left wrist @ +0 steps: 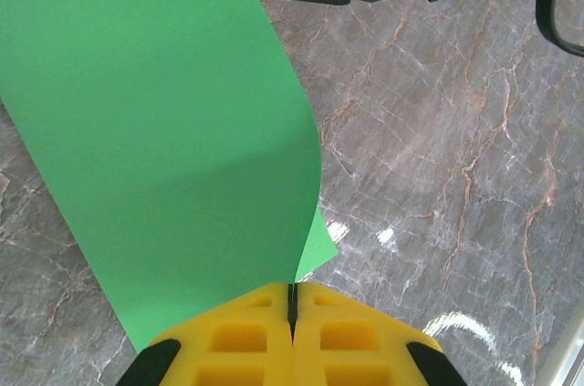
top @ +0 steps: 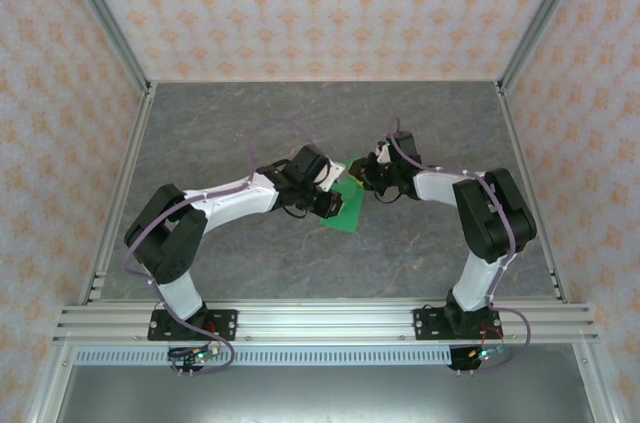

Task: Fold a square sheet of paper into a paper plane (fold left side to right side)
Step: Fold the triangle a second time at the center of the table.

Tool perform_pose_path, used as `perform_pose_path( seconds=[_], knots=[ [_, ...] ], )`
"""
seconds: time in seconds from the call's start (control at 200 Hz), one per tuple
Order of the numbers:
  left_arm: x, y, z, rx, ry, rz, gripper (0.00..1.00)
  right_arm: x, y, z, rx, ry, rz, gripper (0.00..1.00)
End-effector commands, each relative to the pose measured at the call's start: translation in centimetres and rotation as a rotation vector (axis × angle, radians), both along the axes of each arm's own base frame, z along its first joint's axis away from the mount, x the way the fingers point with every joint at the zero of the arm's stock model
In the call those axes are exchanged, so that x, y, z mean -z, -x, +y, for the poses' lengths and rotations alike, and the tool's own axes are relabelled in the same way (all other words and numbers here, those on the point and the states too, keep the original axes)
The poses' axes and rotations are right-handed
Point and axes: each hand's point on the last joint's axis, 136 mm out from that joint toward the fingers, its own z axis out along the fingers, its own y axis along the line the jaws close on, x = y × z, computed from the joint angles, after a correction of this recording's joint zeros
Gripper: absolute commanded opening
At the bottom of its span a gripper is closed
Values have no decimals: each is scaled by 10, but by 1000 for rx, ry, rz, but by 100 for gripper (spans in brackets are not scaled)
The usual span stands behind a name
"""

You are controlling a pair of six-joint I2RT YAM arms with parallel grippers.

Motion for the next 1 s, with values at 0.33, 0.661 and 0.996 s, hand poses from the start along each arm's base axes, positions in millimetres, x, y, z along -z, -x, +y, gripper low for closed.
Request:
perform_pose_path(
  seconds=[0.33, 0.661, 0.996],
  knots=[
    [-59, 11, 2, 17, 59, -125, 44, -11, 14, 10, -210, 78, -38, 0],
    [-78, 11, 27, -40, 3, -234, 55, -9, 16, 15, -246, 60, -1, 0],
    [-28, 41, -22, 90, -190, -264, 60, 0, 18, 13, -222, 76, 43, 0]
  ],
)
